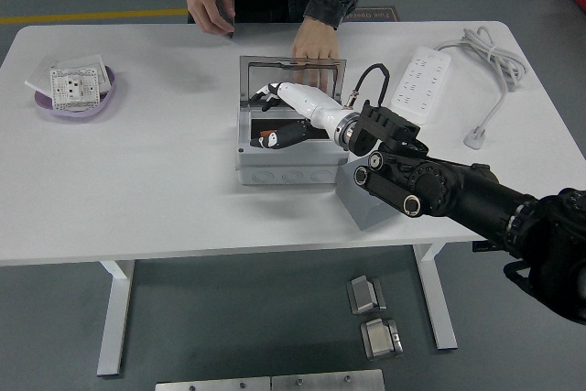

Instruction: Pick up the cylinder from the cube,place it in the box,flap close box

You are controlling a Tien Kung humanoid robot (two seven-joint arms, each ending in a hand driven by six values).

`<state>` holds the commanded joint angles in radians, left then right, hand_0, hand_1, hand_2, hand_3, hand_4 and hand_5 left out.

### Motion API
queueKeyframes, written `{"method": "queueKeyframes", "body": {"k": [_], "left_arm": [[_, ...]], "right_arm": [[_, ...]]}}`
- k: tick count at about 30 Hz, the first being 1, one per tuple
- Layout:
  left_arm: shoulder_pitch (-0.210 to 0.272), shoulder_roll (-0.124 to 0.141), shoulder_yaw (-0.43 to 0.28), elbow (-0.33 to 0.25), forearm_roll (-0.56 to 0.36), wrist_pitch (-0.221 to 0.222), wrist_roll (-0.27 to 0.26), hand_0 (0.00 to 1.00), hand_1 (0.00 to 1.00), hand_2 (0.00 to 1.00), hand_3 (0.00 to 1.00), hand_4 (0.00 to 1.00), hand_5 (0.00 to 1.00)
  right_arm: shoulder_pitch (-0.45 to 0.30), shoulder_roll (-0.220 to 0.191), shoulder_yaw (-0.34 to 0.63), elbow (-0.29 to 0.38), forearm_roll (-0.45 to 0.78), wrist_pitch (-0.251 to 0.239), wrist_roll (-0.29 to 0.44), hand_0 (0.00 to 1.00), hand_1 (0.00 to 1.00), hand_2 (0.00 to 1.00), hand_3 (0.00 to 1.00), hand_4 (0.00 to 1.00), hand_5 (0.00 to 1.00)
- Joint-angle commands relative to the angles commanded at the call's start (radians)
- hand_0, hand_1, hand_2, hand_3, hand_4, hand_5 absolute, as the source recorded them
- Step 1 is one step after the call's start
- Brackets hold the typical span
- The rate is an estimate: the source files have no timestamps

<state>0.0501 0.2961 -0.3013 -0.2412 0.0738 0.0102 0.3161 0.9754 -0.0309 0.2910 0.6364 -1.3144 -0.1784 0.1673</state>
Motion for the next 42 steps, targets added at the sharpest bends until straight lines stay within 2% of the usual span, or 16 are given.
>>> {"method": "queueKeyframes", "body": {"k": [9, 18, 23, 27, 33, 37, 42], "left_arm": [[0.009, -0.007, -0.008, 0.001, -0.002, 0.0, -0.001, 0.749, 0.764, 0.785, 0.906, 0.755, 0.252], [0.013, -0.005, -0.015, 0.001, 0.001, 0.0, 0.0, 0.749, 0.764, 0.784, 0.906, 0.755, 0.251], [0.01, -0.002, -0.014, 0.001, 0.002, 0.0, 0.0, 0.749, 0.764, 0.784, 0.906, 0.755, 0.251], [0.008, -0.001, -0.015, 0.001, 0.003, 0.0, 0.0, 0.749, 0.764, 0.783, 0.905, 0.755, 0.251], [0.01, -0.004, -0.018, 0.001, 0.003, 0.0, 0.0, 0.749, 0.764, 0.783, 0.905, 0.755, 0.251], [0.012, -0.006, -0.009, 0.002, -0.006, 0.0, 0.0, 0.749, 0.765, 0.782, 0.905, 0.755, 0.251], [0.009, -0.004, -0.004, 0.002, -0.009, 0.0, 0.0, 0.749, 0.764, 0.782, 0.905, 0.755, 0.251]], "right_arm": [[-0.179, -0.081, 0.255, 0.194, -0.105, 0.056, -0.044, 0.847, 0.739, 0.706, 0.811, 0.956, 0.429], [-0.362, -0.151, 0.509, 0.399, -0.134, 0.088, -0.071, 0.839, 0.738, 0.702, 0.8, 0.949, 0.429], [-0.406, -0.192, 0.61, 0.507, -0.124, 0.093, -0.077, 0.839, 0.738, 0.702, 0.8, 0.949, 0.429], [-0.407, -0.211, 0.647, 0.567, -0.124, 0.095, -0.08, 0.839, 0.737, 0.7, 0.796, 0.949, 0.434], [-0.36, -0.226, 0.646, 0.566, -0.124, 0.092, -0.079, 0.838, 0.737, 0.699, 0.798, 0.948, 0.435], [-0.286, -0.227, 0.594, 0.509, -0.118, 0.089, -0.072, 0.842, 0.736, 0.698, 0.796, 0.948, 0.438], [-0.169, -0.203, 0.5, 0.4, -0.098, 0.084, -0.056, 0.845, 0.735, 0.698, 0.795, 0.949, 0.443]]}}
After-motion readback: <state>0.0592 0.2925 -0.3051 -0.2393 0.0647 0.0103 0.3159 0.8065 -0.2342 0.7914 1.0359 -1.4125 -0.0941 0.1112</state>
